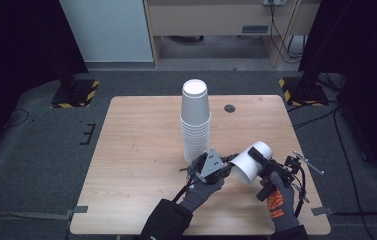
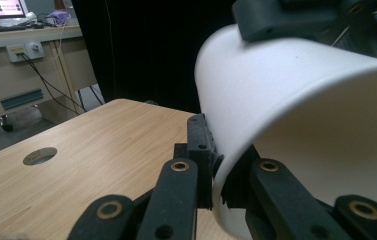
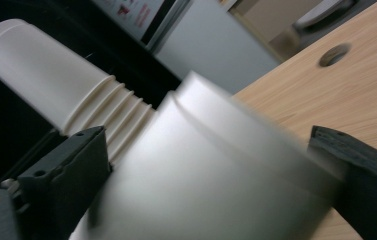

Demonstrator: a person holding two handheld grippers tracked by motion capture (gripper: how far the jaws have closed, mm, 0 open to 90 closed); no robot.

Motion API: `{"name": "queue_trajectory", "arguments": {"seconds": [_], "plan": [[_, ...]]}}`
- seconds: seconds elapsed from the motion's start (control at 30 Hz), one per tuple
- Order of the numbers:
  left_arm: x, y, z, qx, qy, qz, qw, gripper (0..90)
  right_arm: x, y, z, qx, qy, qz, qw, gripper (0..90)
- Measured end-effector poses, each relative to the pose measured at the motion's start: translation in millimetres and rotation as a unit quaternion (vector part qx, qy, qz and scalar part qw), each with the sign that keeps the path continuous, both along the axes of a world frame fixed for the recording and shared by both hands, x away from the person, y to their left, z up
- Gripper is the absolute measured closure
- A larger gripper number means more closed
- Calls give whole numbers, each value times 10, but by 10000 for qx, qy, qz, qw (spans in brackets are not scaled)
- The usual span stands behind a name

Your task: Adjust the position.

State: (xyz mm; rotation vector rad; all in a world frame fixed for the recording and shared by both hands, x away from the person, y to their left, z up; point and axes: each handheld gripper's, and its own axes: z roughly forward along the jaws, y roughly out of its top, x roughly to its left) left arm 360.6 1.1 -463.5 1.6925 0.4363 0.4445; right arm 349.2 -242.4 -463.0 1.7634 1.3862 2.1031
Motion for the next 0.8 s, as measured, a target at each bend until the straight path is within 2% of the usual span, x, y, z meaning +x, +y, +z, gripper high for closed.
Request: {"name": "queue_trajectory", "arguments": {"seconds": [0.03,0.17,0.37,0.53,0.7,0.8], "plan": [[-2,11,3,0,2,-6,10000,857,2,-28,-6,-60,-32,-150,9999,82],[0,63,19,-19,21,7,10000,861,11,-126,-39,0,36,-297,9996,86],[-11,129,53,-14,53,-17,10000,863,26,-159,-45,-156,-7,-386,9991,90],[-25,182,88,19,53,-35,10000,863,33,-194,-39,-195,-27,-452,9988,92],[-45,311,166,-21,54,-27,10000,863,44,-254,-30,-516,-77,-605,9968,94],[-50,391,200,-84,88,3,9999,863,48,-289,-32,-596,-93,-673,9959,95]]}}
